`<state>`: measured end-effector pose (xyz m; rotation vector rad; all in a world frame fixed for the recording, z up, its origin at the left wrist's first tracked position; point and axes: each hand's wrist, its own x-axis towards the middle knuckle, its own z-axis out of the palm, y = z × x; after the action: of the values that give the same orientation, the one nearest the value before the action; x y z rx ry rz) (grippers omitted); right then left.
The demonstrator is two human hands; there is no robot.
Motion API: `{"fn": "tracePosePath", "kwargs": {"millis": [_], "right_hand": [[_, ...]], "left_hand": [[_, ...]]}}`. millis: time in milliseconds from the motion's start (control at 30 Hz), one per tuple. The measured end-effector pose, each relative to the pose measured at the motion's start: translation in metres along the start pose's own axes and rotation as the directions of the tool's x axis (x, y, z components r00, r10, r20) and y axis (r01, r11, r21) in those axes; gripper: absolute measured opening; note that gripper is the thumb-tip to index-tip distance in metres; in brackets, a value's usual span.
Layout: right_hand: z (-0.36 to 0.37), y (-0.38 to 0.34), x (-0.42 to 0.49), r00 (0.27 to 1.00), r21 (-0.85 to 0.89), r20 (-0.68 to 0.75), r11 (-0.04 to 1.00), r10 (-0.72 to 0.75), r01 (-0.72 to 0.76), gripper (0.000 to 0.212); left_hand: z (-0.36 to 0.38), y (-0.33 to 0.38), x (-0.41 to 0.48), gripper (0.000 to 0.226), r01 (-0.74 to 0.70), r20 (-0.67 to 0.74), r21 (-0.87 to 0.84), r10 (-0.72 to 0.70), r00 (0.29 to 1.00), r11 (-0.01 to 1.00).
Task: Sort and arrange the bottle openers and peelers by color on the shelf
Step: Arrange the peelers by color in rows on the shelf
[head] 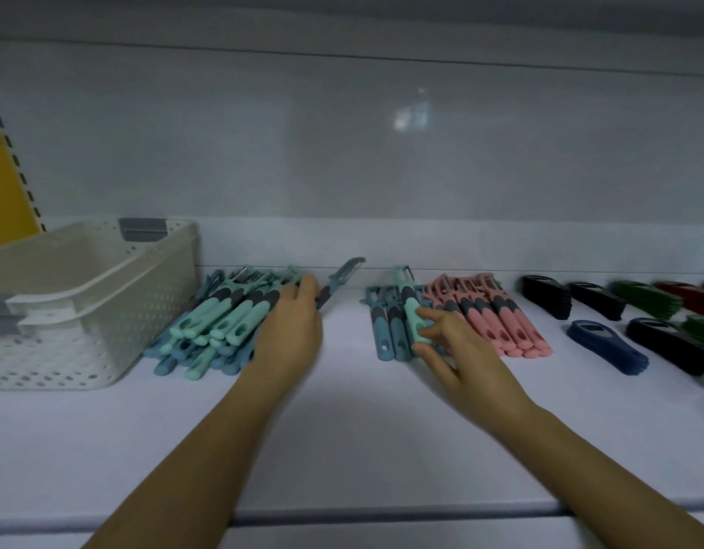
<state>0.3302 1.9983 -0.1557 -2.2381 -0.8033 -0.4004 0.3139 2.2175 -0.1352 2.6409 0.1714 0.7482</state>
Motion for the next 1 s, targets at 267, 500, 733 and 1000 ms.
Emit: {"fn": "tracePosePath", "kwargs": {"millis": [267,500,733,1000], "right_hand": [[-0.008,0.009,0.008,0.955,0.228,-0.263,0.971,0.134,-0.073,0.008],[-0.017,0.022,0.01,0.914,0.221,-0.338,0.963,0.224,-0.154,0.022],[-0.014,0.019,0.012,0.922,0.283,-0.31,0.948,0.232,-0.143,0.005],[-0.008,0.023,0.011,0.968,0.23,-0.228,0.972,0.101,-0.047,0.007]], "left_hand": [[0.035,0.053,0.041,0.027,0.241,0.361,-0.416,-0.084,0.929,0.877],[0.067,0.054,0.033,0.027,-0.209,0.372,-0.149,0.25,0.894,0.967],[0.063,0.059,0.024,0.05,-0.274,0.502,-0.102,0.287,0.816,0.956],[0.021,0.034,0.032,0.038,-0.159,0.238,0.268,0.095,0.967,0.95]]}}
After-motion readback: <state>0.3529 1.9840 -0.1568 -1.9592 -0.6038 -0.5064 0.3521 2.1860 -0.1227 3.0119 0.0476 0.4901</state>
